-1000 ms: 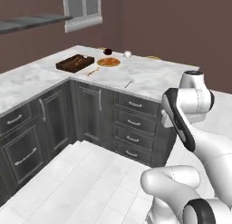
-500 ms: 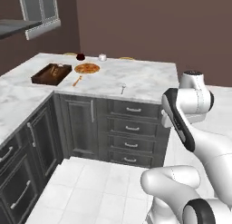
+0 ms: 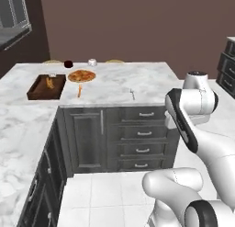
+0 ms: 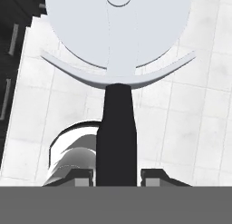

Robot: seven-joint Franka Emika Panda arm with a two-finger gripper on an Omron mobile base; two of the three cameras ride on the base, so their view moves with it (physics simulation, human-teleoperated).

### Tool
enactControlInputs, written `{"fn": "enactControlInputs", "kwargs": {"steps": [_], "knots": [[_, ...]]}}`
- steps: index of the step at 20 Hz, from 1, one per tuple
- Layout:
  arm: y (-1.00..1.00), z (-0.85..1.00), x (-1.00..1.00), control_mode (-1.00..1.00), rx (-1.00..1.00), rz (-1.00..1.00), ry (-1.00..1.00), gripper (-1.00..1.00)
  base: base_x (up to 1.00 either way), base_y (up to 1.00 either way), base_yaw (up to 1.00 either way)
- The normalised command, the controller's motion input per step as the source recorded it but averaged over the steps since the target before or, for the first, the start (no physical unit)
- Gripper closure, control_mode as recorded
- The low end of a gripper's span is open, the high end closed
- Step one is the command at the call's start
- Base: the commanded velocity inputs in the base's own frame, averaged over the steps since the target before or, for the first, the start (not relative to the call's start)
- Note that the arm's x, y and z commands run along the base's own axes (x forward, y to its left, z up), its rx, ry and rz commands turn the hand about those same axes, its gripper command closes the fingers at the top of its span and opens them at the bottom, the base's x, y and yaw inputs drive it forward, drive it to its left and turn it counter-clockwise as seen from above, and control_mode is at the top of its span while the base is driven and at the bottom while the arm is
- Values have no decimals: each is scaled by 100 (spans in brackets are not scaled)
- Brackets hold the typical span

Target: Take the pizza cutter from the drawer on the left and place it on the dining counter for cutting.

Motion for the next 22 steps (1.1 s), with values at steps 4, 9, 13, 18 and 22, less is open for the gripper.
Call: {"fn": "enactControlInputs", "kwargs": {"steps": [4, 9, 13, 18, 22], "knots": [[0, 0, 0, 100, 0, 0, 0, 100, 51, 91, -30], [0, 0, 0, 100, 0, 0, 0, 100, 61, 44, -19], [0, 0, 0, 100, 0, 0, 0, 100, 74, 2, -16], [0, 0, 0, 100, 0, 0, 0, 100, 86, 1, -16], [0, 0, 0, 100, 0, 0, 0, 100, 57, 26, -13]]}}
